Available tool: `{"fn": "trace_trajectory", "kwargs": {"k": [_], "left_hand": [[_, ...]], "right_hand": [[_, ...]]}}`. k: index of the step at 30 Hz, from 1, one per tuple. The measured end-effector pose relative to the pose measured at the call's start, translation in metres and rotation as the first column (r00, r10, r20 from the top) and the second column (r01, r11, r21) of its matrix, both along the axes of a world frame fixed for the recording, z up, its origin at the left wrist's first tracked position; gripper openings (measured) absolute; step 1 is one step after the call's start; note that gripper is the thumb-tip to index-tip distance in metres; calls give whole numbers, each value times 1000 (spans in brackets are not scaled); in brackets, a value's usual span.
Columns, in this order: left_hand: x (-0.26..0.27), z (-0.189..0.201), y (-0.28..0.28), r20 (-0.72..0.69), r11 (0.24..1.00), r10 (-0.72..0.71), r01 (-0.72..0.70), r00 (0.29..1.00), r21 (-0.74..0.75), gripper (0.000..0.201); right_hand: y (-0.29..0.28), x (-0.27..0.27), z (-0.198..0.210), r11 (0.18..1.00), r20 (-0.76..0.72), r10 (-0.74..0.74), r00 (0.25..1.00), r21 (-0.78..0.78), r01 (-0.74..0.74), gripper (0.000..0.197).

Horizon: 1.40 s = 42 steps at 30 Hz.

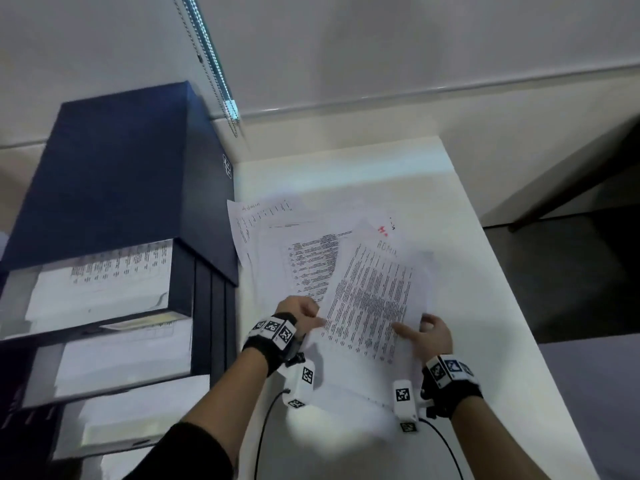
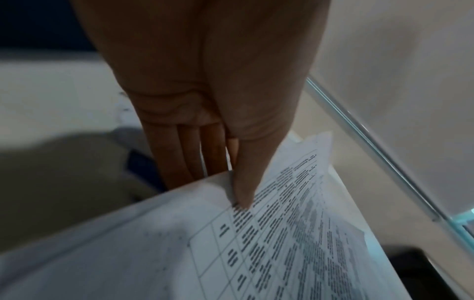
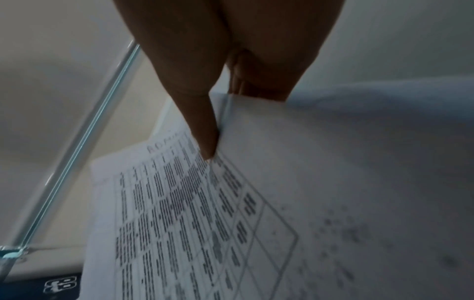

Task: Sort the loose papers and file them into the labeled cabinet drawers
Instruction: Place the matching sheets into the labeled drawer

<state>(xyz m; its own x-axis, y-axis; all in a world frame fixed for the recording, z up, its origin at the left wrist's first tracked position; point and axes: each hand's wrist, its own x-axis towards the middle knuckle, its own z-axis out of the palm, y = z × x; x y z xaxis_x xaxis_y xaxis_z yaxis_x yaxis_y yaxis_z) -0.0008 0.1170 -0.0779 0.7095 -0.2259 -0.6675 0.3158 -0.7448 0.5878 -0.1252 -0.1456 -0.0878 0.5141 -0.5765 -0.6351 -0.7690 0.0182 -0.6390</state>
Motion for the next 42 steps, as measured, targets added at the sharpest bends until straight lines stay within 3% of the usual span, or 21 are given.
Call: {"fn": "trace_trajectory", "kwargs": {"k": [2, 4, 8, 10, 14, 17, 21, 25, 28, 32, 37, 40, 42], "left_hand": [[-26, -7, 12, -110, 996, -70, 63, 991, -70, 30], [-54, -14, 18, -167, 992, -113, 103, 979, -70, 49], [-97, -10, 20, -163, 998, -21, 12, 986, -58, 94], [-111, -2, 22, -133, 998, -1, -7, 991, -59, 95], [-129, -45, 35, -121, 999, 44, -47, 992, -26, 109], [-132, -38, 36, -167, 990, 89, -105, 982, -89, 100], [-140, 5, 26, -190, 934, 228, -270, 955, -236, 57], [-149, 5, 14, -38, 900, 407, -407, 913, -156, 42], [-158, 9, 1, 6, 890, 443, -440, 896, -119, 37], [-163, 19, -21, -48, 932, 355, -357, 934, -61, 47], [-166, 18, -32, 13, 947, 321, -321, 947, 15, 49], [-166, 25, -26, 206, 912, 394, -409, 896, 34, 80], [-163, 38, -23, 383, 891, 404, -451, 831, 40, 89]], "right_hand": [[4, -20, 1, 998, 4, 54, 999, 43, -54, 56], [15, -42, 8, 990, 4, 129, 992, 54, -129, 32], [34, -82, 15, 973, -49, 231, 972, 26, -230, 23], [36, -91, 17, 966, -80, 259, 963, 16, -258, 23], [30, -96, 19, 920, -179, 392, 902, 59, -388, 34], [12, -88, 22, 908, -167, 418, 893, 47, -416, 40], [-31, -82, 36, 932, -112, 287, 952, -197, -304, 30], [-65, -81, 31, 937, -117, 237, 964, -236, -259, 33], [-63, -79, 22, 902, -141, 379, 914, -163, -399, 39], [-34, -79, 18, 809, -117, 571, 813, -90, -581, 35], [-9, -81, 24, 724, -129, 669, 732, -107, -681, 35], [-8, -79, 34, 683, -116, 697, 708, -193, -704, 28], [-9, -76, 48, 691, -10, 687, 726, -300, -658, 23]]}}
